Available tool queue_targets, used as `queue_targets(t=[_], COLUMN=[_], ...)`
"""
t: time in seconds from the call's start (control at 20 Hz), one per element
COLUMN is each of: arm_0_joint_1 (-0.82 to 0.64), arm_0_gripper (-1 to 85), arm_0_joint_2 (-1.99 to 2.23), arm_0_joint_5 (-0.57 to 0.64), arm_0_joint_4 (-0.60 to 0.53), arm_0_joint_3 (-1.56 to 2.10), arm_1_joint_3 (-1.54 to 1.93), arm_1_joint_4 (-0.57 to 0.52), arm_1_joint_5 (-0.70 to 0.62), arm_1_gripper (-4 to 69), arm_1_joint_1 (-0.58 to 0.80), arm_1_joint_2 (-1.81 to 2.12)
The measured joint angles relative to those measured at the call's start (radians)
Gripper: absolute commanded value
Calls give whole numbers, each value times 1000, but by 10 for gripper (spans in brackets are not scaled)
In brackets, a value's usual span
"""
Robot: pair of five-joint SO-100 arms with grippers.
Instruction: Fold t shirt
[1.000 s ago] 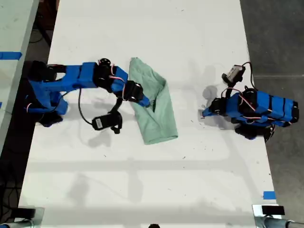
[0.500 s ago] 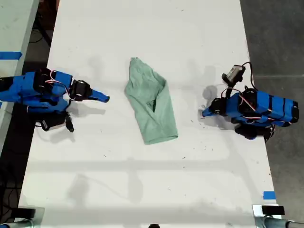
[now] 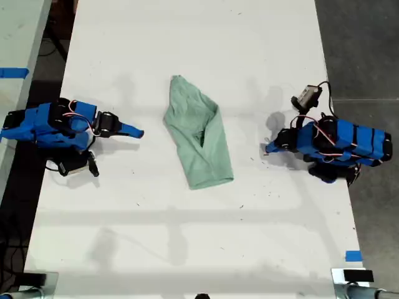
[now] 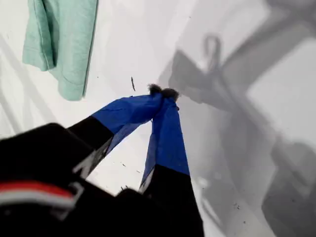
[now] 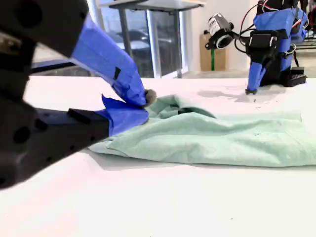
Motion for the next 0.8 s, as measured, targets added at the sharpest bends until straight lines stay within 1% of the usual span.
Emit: queue_targets(t=[0.45, 0.55, 0.65, 0.8], arm_0_joint_1=[-3, -14, -37, -40], arm_0_gripper=[-2, -1, 26, 32], arm_0_joint_2=[0, 0, 0, 2], arm_0_joint_5=[-2, -32, -103, -118], arm_0_joint_4=[18, 40, 84, 87], arm_0_joint_3=[0, 0, 0, 0], arm_1_joint_3=[0, 0, 0, 0], arm_1_joint_4=[0, 0, 0, 0], arm_1_joint_5=[0, 0, 0, 0], arm_1_gripper=[-18, -18, -18, -18], arm_1_joint_1=[0, 0, 0, 0], arm_1_joint_2=[0, 0, 0, 0])
